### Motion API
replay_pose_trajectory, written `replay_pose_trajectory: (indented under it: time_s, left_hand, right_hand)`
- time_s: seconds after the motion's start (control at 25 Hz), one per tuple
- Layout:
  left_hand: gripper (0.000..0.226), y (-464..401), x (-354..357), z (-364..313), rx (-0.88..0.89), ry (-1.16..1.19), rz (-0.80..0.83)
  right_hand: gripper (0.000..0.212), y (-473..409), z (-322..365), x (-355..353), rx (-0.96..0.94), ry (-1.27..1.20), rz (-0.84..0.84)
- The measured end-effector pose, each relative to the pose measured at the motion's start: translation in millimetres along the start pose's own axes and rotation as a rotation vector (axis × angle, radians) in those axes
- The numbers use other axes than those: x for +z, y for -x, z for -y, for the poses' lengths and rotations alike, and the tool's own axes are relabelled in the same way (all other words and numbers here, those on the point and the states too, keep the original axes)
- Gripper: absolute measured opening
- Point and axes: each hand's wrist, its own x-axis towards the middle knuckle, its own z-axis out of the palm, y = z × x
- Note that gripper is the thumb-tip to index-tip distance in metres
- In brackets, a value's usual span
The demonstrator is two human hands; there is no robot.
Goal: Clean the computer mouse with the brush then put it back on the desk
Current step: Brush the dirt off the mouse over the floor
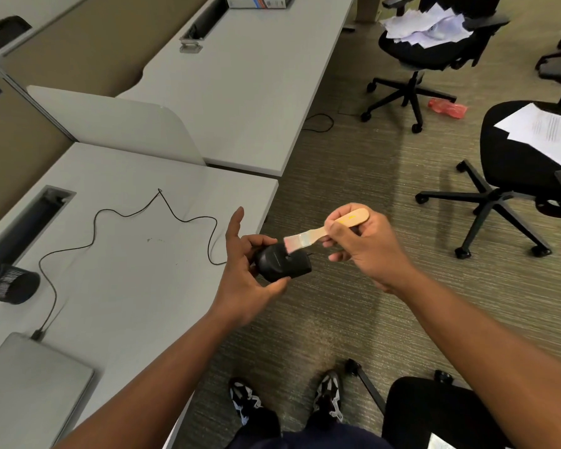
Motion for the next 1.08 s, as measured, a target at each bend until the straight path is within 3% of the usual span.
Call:
replay_pose_trajectory:
  time_s: [0.32,0.56,0.64,0.84,1.0,1.08]
  left_hand:
    - [0.146,0.7,-4.4,-1.2,0.011,0.008,-0.013]
    - [0.147,0.7,-3.8,-2.6,0.001,0.005,0.003]
    - [0.147,0.9,-3.4,-4.9,0.008,0.014,-0.006]
    - [0.145,2.4,-8.2,-5.5,0.022,0.04,-0.042]
    - [0.143,0.5,-8.4,-4.4,-0.018,0.036,-0.051]
    - [0.144,-0.8,-7.3,-3.5,-0.042,0.033,-0.05]
  right_hand:
    - [0.003,-4.2,-2.6,-10.6,0.045,0.038,-0.15]
    - [0.006,4.0,9.9,10.5,0.186,-0.357,0.084]
    - [0.006,2.9,5.8,12.5,0.223,-0.325,0.076]
    - [0.004,-3.3,-3.7,-1.5,0.21,-0.201,-0.135]
    - [0.004,-1.7,-9.1,-8.7,0.188,-0.075,-0.169]
    - [0.005,1.1,-6.1,-10.5,0.184,-0.163,-0.159]
